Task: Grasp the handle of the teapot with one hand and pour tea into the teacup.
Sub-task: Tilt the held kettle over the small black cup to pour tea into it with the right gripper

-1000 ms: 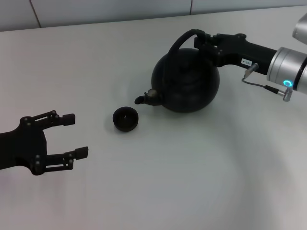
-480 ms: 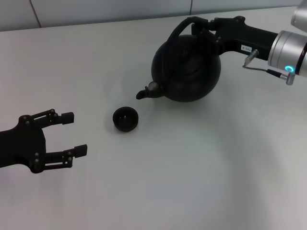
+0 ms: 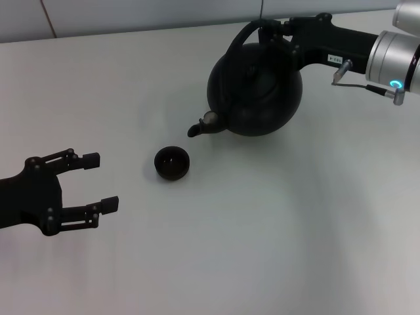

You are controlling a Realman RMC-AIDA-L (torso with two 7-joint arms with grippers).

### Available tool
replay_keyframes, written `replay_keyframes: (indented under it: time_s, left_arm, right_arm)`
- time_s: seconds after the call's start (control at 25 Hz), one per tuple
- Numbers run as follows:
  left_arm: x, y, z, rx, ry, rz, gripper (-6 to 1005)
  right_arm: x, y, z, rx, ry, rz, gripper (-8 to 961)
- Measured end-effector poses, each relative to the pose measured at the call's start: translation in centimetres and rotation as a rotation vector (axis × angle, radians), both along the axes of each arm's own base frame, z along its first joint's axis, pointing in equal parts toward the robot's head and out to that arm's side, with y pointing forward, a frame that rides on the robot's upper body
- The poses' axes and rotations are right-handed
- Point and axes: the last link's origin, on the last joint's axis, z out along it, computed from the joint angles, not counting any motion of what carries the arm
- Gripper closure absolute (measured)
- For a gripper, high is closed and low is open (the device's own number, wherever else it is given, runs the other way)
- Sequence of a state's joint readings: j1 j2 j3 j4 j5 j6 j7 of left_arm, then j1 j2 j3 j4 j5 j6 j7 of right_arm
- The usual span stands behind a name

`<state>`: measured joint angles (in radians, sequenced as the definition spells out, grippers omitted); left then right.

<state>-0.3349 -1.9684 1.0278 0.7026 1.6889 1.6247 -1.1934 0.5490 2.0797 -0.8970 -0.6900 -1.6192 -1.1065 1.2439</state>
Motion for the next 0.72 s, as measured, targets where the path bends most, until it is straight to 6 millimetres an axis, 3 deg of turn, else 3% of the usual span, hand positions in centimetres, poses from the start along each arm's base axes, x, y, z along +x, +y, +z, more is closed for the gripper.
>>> replay_keyframes:
  time_s: [0.72]
  left_arm:
    - [0.0, 0.0, -0.3, 0.002, 0.002, 0.008, 149]
  right_arm:
    - [-2.7, 0.9, 0.2, -0.006, -0.091, 0.11, 790]
